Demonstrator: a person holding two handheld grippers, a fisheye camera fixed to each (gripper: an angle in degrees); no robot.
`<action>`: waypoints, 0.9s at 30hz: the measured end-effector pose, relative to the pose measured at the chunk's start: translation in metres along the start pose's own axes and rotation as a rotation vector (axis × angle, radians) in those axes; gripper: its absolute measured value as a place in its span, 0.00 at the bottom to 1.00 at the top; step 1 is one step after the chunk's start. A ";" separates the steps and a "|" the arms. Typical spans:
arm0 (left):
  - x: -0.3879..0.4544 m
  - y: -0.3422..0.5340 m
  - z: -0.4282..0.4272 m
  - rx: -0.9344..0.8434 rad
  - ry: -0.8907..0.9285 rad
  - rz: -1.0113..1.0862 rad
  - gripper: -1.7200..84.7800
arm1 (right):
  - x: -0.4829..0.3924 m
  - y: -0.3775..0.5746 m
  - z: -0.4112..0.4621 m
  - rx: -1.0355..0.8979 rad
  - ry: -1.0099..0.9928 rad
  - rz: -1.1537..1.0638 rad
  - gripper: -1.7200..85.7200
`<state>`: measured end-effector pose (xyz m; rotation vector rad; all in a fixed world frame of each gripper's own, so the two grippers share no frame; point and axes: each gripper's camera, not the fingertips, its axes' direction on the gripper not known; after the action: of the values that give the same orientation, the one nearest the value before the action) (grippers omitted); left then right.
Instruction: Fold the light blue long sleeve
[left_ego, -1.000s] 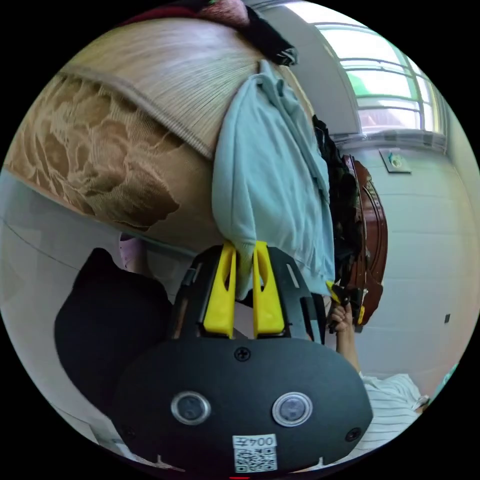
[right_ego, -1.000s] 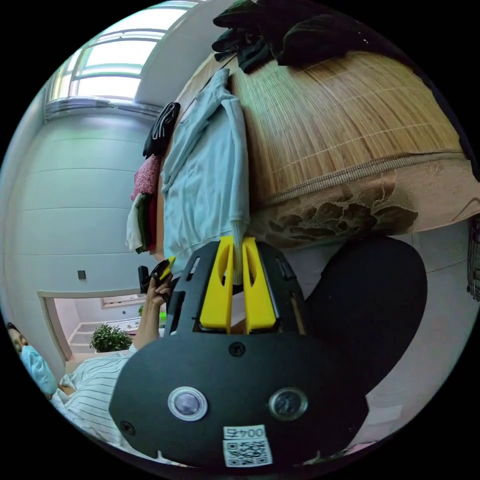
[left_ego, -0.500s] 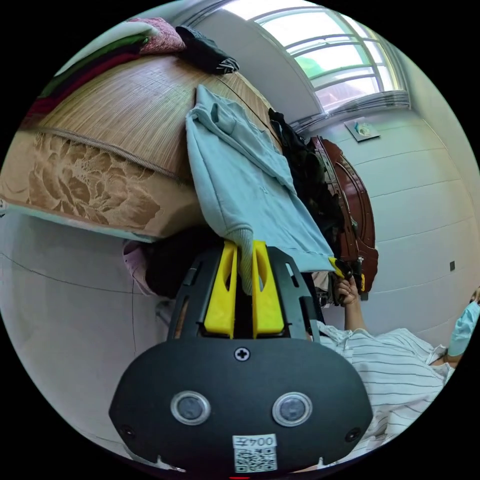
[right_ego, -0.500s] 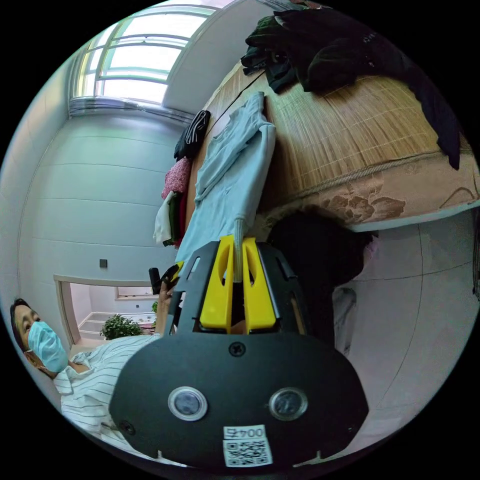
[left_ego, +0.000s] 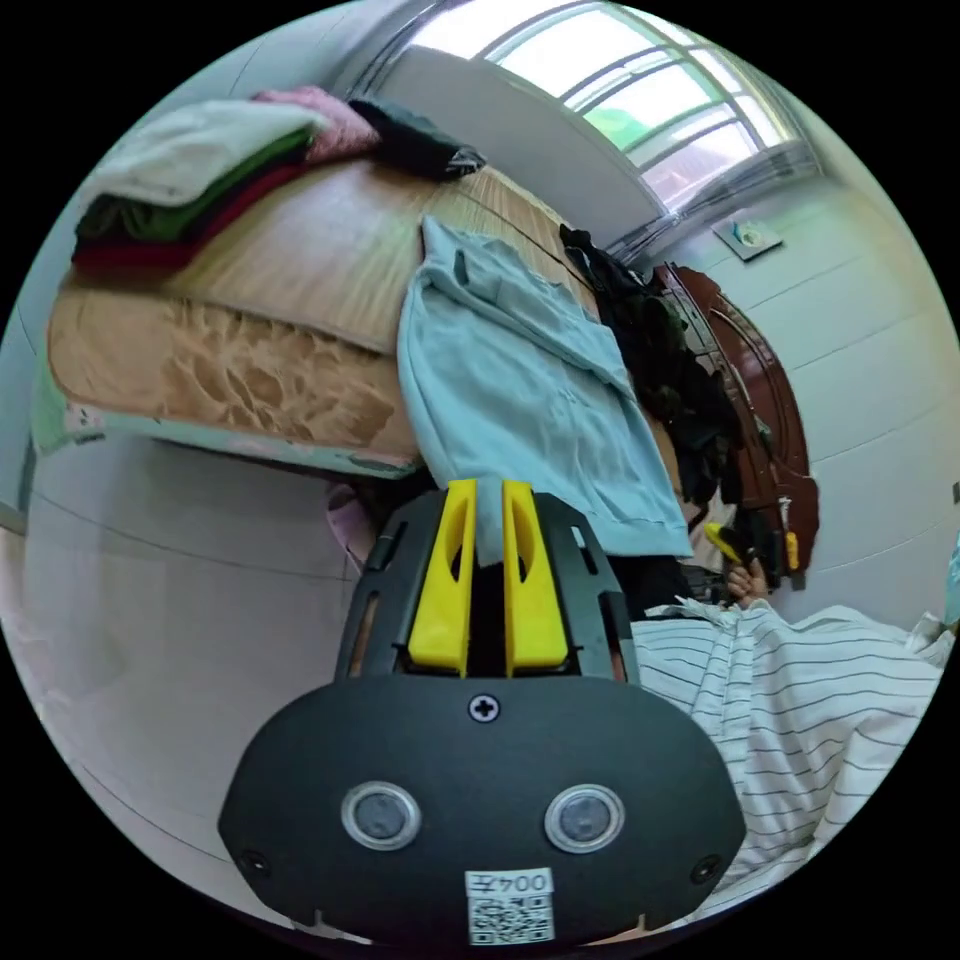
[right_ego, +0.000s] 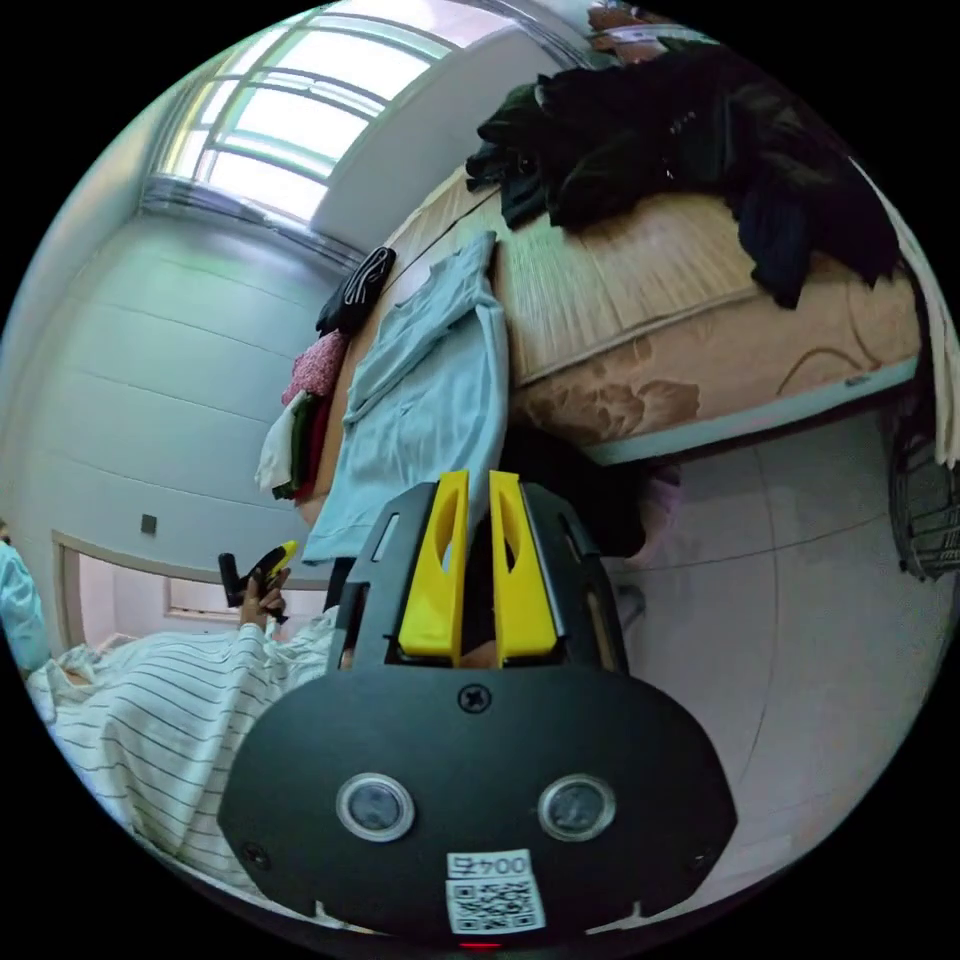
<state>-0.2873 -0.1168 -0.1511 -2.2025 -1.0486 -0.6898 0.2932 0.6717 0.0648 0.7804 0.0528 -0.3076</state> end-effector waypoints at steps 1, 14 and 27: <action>0.010 -0.001 -0.002 0.039 -0.078 0.041 0.04 | -0.013 -0.006 -0.005 0.049 0.059 -0.048 0.08; 0.125 -0.048 0.275 0.175 -0.630 0.573 0.02 | -0.080 -0.130 0.127 0.155 0.217 -0.177 0.08; 0.086 -0.069 0.377 0.001 -0.644 0.599 0.02 | -0.089 -0.288 0.272 -0.111 0.490 -0.456 0.13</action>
<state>-0.2218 0.2254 -0.3326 -2.6109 -0.5796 0.3046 0.1058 0.3122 0.0755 0.7131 0.7104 -0.5334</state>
